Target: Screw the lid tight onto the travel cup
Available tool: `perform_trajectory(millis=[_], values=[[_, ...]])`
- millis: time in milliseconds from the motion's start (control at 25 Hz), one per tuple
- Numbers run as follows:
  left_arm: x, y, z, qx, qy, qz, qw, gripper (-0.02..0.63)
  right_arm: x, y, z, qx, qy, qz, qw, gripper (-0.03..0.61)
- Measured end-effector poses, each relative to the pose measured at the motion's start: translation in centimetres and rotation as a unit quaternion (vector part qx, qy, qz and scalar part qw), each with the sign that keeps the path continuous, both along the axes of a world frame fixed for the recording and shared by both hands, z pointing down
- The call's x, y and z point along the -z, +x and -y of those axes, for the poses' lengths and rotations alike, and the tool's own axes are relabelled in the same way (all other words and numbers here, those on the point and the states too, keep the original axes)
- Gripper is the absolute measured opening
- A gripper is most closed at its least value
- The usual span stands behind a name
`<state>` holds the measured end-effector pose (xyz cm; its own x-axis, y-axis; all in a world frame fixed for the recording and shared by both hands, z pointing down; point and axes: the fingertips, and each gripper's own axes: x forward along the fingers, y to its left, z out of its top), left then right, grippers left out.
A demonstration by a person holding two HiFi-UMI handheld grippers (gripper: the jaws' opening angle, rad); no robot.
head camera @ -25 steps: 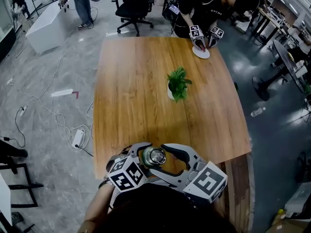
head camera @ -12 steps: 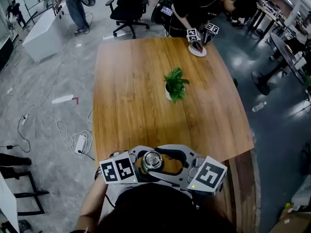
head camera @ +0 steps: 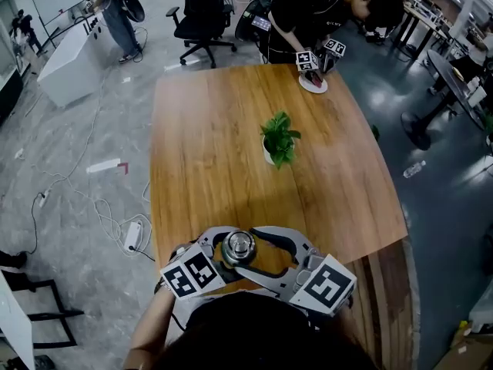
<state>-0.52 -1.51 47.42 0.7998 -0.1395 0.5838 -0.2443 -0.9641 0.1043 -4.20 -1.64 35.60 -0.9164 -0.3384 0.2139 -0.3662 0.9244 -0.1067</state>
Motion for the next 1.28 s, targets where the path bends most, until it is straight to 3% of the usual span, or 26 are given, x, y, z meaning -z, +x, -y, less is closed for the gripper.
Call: perform_trajectory(millis=[160, 320, 440, 560, 680, 760, 840, 920, 1040, 1160, 1280], values=[[1.9, 0.6, -2.8, -0.106, -0.029, -0.058, 0.9922, 0.387, 1.5, 0.9, -1.3, 0.075, -0.064, 0.070, 0.993, 0.265], [1.9, 1.5, -4.2, -0.147, -0.041, -0.052, 0.9870, 0.387, 0.6, -0.1, -1.8, 0.109, -0.057, 0.060, 0.991, 0.265], [0.7, 1.5, -3.4, -0.119, -0.040, -0.027, 0.9917, 0.387, -0.3, -0.7, -1.4, 0.084, -0.016, 0.020, 0.996, 0.263], [-0.4, 0.7, -1.0, -0.032, -0.020, 0.013, 0.9992, 0.387, -1.2, -0.7, -0.1, 0.012, 0.021, -0.032, 0.999, 0.264], [-0.6, -0.1, 0.9, 0.052, -0.001, 0.033, 0.9981, 0.387, -1.3, -0.6, 0.8, -0.045, 0.023, -0.035, 0.998, 0.262], [-0.1, -0.1, 0.7, 0.047, -0.004, 0.015, 0.9988, 0.387, -1.1, -0.9, 0.6, -0.031, 0.022, -0.025, 0.999, 0.264], [0.6, 0.3, -0.8, -0.007, -0.022, -0.020, 0.9995, 0.387, -0.6, -1.0, -0.3, 0.005, 0.006, -0.002, 1.000, 0.264], [1.5, 0.6, -2.9, -0.077, -0.046, -0.054, 0.9944, 0.387, -0.3, -0.9, -1.3, 0.040, -0.027, 0.020, 0.999, 0.265], [1.6, 0.9, -4.2, -0.122, -0.073, -0.055, 0.9883, 0.387, -0.5, -0.8, -1.6, 0.060, -0.044, 0.021, 0.997, 0.265], [0.0, 0.8, -2.7, -0.074, -0.050, -0.005, 0.9960, 0.387, -1.6, -1.0, -0.8, 0.027, -0.030, -0.010, 0.999, 0.264], [-1.1, -0.1, 0.0, 0.026, -0.029, 0.034, 0.9987, 0.387, -2.5, -0.8, 0.8, -0.061, -0.002, -0.050, 0.997, 0.264]])
